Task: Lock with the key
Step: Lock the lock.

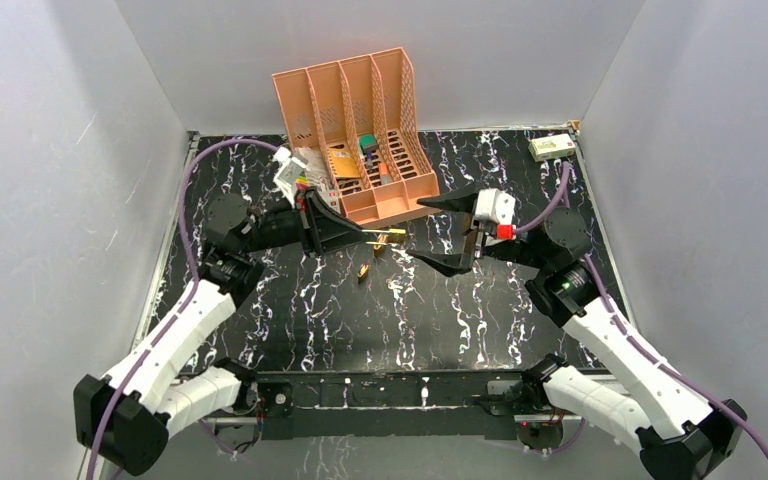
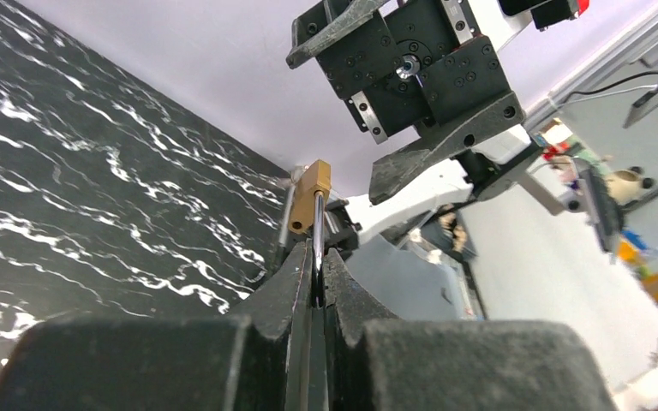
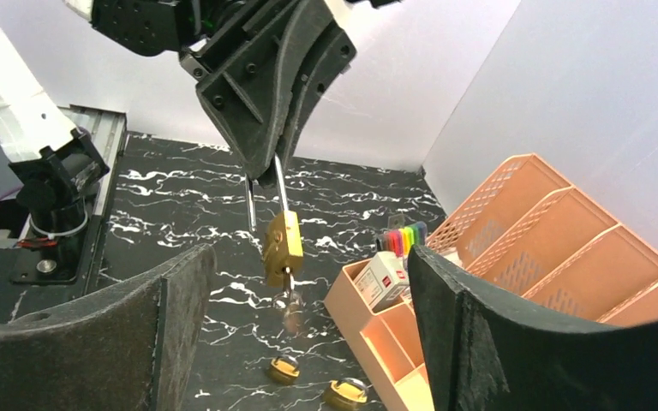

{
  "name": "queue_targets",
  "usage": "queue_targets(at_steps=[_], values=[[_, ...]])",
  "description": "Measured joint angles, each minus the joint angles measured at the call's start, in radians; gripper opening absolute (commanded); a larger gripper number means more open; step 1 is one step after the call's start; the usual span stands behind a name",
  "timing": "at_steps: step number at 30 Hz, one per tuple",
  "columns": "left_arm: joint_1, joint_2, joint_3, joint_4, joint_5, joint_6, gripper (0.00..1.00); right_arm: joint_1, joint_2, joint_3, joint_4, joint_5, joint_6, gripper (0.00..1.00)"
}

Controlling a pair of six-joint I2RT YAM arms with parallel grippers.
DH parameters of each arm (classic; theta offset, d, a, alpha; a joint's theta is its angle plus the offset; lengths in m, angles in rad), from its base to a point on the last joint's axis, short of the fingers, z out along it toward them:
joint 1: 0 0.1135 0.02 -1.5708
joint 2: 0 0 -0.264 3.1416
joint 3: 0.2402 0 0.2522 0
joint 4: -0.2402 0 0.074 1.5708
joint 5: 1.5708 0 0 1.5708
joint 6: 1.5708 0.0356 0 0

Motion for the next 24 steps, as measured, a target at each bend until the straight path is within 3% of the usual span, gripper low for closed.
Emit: queue_targets(at_steps=[4, 10, 16, 24], values=[[0.000, -0.092, -0.027, -0.027, -0.062, 0.101, 0.00, 0.000, -0.007, 0.008, 0.012, 0.000, 0.014, 0.94], [0.000, -0.206, -0.111, 0.003, -0.161, 0.209, 0.00, 0.000, 0.060, 0.088, 0.001, -0.031, 0.109, 0.89], [0.000, -0.207, -0.167, 0.040, -0.209, 0.254, 0.00, 0.000, 0.180, 0.107, 0.040, -0.164, 0.238, 0.83], [0.000, -0.213, -0.207, 0.084, -0.240, 0.290, 0.00, 0.000, 0.255, 0.140, 0.050, -0.227, 0.311, 0.79]])
